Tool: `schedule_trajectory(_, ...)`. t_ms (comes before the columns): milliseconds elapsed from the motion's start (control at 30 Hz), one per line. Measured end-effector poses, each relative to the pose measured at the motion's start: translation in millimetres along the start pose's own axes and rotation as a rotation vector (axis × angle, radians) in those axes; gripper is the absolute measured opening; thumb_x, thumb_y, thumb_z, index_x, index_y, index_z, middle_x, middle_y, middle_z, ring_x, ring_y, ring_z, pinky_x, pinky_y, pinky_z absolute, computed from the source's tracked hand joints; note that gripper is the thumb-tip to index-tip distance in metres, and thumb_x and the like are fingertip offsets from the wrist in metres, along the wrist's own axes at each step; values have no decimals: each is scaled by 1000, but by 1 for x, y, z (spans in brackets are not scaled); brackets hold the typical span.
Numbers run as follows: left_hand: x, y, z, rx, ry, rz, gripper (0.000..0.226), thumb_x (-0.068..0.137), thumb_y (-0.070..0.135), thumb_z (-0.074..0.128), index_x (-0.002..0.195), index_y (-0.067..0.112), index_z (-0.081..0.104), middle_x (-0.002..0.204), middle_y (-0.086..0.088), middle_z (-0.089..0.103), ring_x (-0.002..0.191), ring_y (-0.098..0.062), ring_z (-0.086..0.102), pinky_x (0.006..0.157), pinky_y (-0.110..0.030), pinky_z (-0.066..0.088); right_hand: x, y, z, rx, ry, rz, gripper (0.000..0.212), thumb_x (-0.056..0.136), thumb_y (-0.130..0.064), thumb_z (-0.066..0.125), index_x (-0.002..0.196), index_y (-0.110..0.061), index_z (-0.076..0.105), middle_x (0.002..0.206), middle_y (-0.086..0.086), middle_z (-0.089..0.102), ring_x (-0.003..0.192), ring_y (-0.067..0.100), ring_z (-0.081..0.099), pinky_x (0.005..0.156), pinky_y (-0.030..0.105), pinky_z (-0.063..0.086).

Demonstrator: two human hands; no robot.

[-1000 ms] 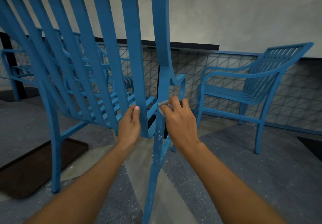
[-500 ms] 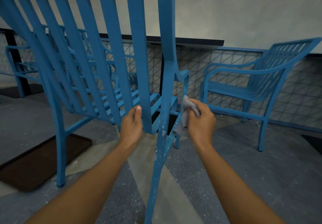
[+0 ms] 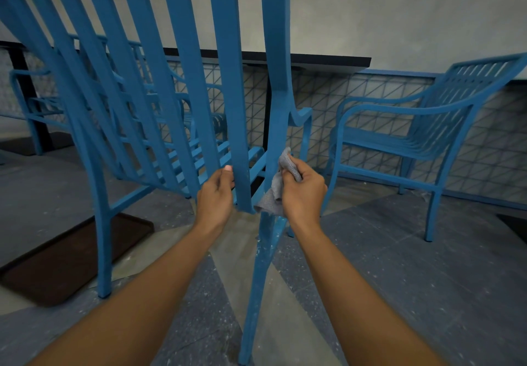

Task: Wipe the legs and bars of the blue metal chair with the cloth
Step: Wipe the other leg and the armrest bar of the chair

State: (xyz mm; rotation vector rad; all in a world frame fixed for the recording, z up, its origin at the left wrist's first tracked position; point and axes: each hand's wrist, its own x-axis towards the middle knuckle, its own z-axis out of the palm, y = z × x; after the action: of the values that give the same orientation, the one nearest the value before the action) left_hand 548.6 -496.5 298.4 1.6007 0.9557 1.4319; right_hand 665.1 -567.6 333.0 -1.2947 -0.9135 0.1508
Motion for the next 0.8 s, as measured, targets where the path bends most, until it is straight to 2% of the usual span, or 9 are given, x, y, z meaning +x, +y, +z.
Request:
schedule_trajectory(100, 0, 0, 0, -8, 5, -4, 28, 98, 40, 34, 99, 28, 60, 99, 8, 64, 103, -13, 61, 95, -33, 46, -8, 8, 2, 13, 6, 53, 25, 90, -6, 56, 113, -11, 66, 95, 1, 68, 83, 7, 62, 76, 13, 50)
schedule_trajectory(267, 0, 0, 0, -3, 0, -11, 25, 98, 40, 34, 96, 31, 57, 101, 10, 62, 106, -14, 60, 95, -32, 44, -15, 19, -1, -1, -4, 100, 24, 87, -3, 60, 109, -9, 68, 95, 2, 68, 84, 9, 63, 77, 16, 52)
schedule_trajectory(467, -3, 3, 1, -18, -11, -5, 26, 98, 39, 34, 100, 27, 58, 105, 8, 62, 106, -14, 60, 96, -32, 43, -17, 23, -15, -118, -96, 81, 24, 85, 2, 58, 102, -9, 71, 97, 6, 71, 87, 12, 64, 82, 23, 53)
schedule_trajectory(533, -4, 2, 1, -18, -6, 1, 26, 98, 39, 34, 102, 27, 57, 105, 9, 61, 106, -13, 60, 97, -32, 43, -22, 22, -19, -167, -120, 1, 25, 85, 2, 58, 103, -10, 71, 97, 5, 70, 88, 12, 63, 82, 22, 53)
schedule_trajectory(633, -5, 1, 3, -15, 3, 13, 27, 98, 40, 33, 104, 28, 57, 105, 11, 61, 106, -12, 59, 95, -30, 43, -29, 18, -18, -300, -114, -281, 27, 84, -2, 61, 106, -15, 70, 92, 0, 66, 84, 11, 56, 72, 15, 45)
schedule_trajectory(800, -6, 1, 4, 7, 11, 31, 28, 99, 40, 31, 106, 30, 57, 96, 21, 59, 100, -7, 58, 81, -18, 41, -22, 15, -9, -522, 9, -695, 23, 80, -4, 66, 101, -11, 70, 80, 3, 60, 72, 17, 50, 56, 23, 40)
